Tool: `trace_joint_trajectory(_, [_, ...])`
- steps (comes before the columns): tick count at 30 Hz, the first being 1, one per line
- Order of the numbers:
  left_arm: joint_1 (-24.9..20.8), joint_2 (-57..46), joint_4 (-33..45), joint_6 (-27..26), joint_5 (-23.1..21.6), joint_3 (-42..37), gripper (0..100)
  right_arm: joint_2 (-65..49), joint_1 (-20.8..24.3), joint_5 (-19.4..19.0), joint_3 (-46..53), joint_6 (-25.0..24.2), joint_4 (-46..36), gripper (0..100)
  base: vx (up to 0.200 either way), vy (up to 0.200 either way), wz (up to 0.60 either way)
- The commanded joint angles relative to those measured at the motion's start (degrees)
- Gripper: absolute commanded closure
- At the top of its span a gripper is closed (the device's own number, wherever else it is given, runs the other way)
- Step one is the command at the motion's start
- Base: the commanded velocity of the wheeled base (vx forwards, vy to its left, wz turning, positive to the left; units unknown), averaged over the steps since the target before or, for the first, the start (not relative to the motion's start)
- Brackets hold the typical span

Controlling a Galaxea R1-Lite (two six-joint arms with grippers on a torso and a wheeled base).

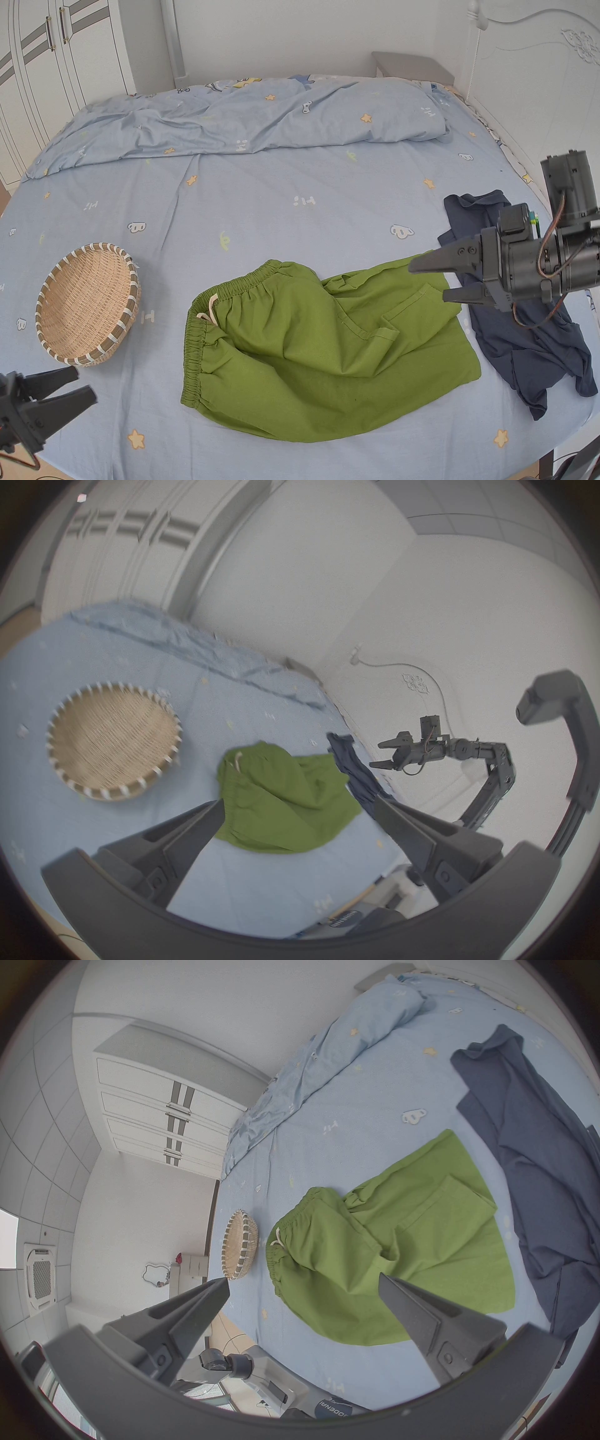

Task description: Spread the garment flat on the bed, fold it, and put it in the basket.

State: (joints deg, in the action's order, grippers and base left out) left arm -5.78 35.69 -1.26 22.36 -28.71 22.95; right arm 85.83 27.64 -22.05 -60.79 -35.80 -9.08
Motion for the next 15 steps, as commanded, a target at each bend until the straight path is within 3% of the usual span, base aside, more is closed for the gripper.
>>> trace_joint_trajectory(1, [-1.34,35.41,-21.24,7.09,-13.92,-12.06,0,-5.15,-9.00,-3.79,20.19,0.30,15.94,0,0.000,0.000,0.00])
trace_joint_trajectory(4, [-0.02,41.74,-24.67,4.19,-13.92,-14.78,0,-5.15,-10.41,-6.07,22.30,0.82,18.05,0,0.000,0.000,0.00])
trace_joint_trajectory(6, [5.08,52.20,-30.30,-3.46,-14.45,-17.07,0,-5.06,-11.82,-10.99,23.35,0.82,21.12,0,0.000,0.000,0.00])
trace_joint_trajectory(8, [8.06,58.96,-34.08,-8.82,-15.24,-17.42,0,-4.54,-12.17,-12.22,22.74,0.91,22.09,0,0.000,0.000,0.00])
trace_joint_trajectory(15, [9.65,64.33,-38.47,-10.23,-18.40,-17.15,0,-3.22,-12.26,-12.22,21.77,1.00,22.62,0,0.000,0.000,0.00])
